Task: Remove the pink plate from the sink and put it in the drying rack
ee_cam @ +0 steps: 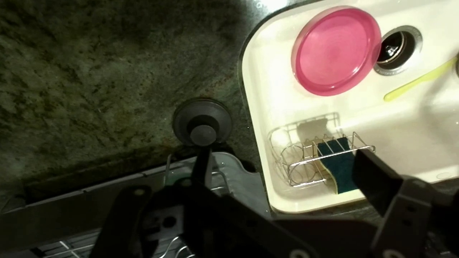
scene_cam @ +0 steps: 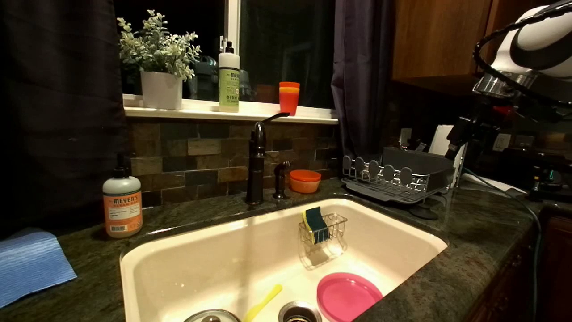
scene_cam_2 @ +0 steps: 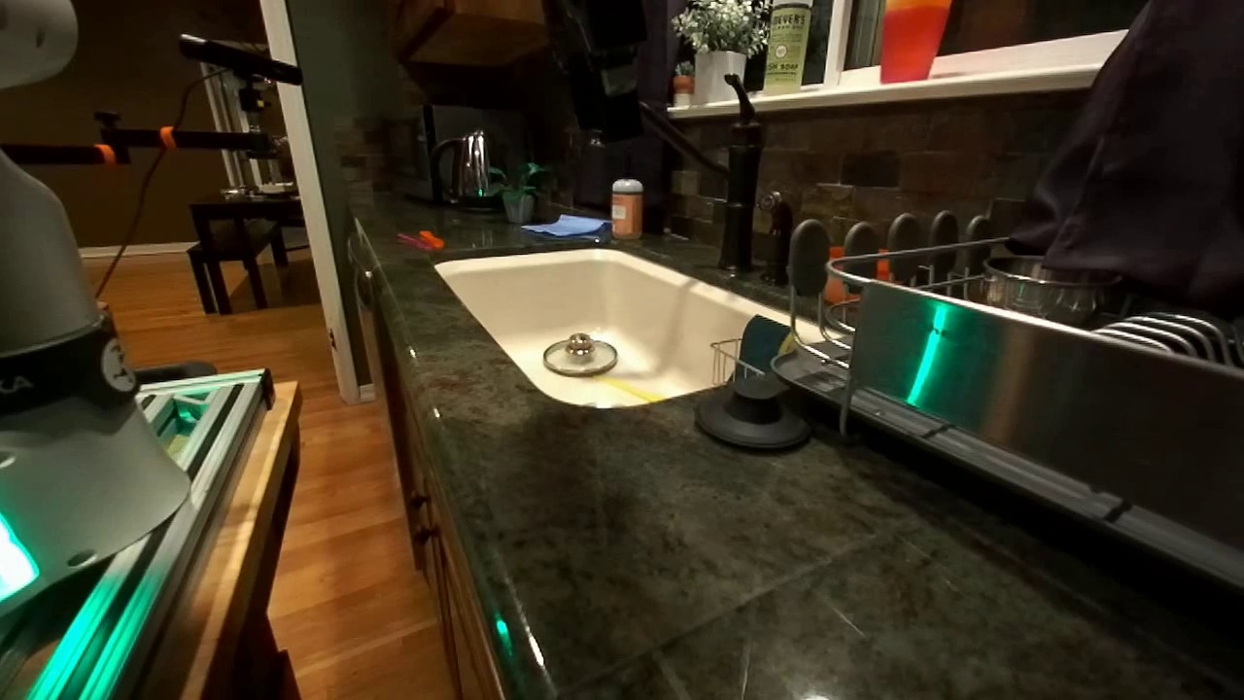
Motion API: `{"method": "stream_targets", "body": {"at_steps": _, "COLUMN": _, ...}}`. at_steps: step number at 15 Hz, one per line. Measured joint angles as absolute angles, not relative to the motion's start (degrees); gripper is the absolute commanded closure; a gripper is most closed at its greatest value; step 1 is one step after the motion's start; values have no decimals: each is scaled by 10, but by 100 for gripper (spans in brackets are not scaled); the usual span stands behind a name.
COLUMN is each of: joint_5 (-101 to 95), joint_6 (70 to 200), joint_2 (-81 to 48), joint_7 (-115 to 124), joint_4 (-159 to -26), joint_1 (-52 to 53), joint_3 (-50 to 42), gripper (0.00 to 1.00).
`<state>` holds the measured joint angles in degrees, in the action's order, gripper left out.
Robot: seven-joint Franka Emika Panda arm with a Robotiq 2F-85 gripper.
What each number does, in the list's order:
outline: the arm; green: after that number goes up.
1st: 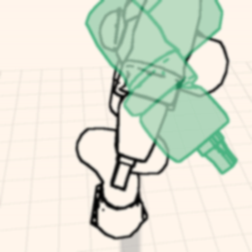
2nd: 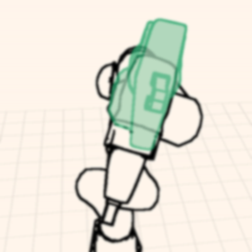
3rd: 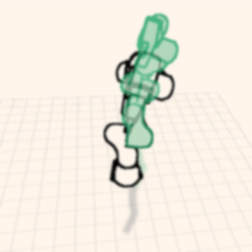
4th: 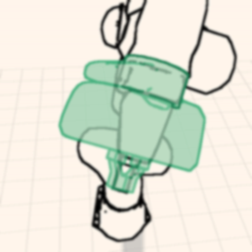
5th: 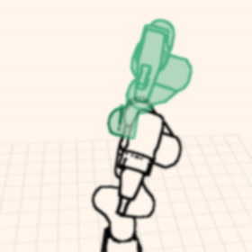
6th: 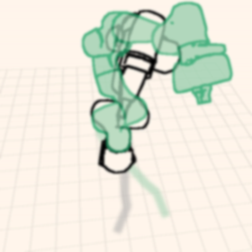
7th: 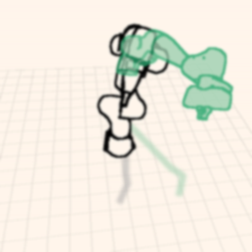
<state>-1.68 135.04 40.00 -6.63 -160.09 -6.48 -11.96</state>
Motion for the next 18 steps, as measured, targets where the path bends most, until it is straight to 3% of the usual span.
{"method": "stream_targets", "body": {"at_steps": 5, "joint_5": -10, "joint_6": 1383, "joint_2": 302, "joint_7": -1, "joint_4": -1593, "joint_1": -13, "joint_3": -33, "gripper": 0}}
{"method": "stream_targets", "body": {"at_steps": 10, "joint_5": -19, "joint_6": 1504, "joint_2": 156, "joint_7": 45, "joint_4": -1569, "joint_1": 16, "joint_3": 60, "gripper": 0}}
{"method": "stream_targets", "body": {"at_steps": 18, "joint_5": -19, "joint_6": 1513, "joint_2": 146, "joint_7": 45, "joint_4": -1562, "joint_1": 19, "joint_3": 56, "gripper": 0}}
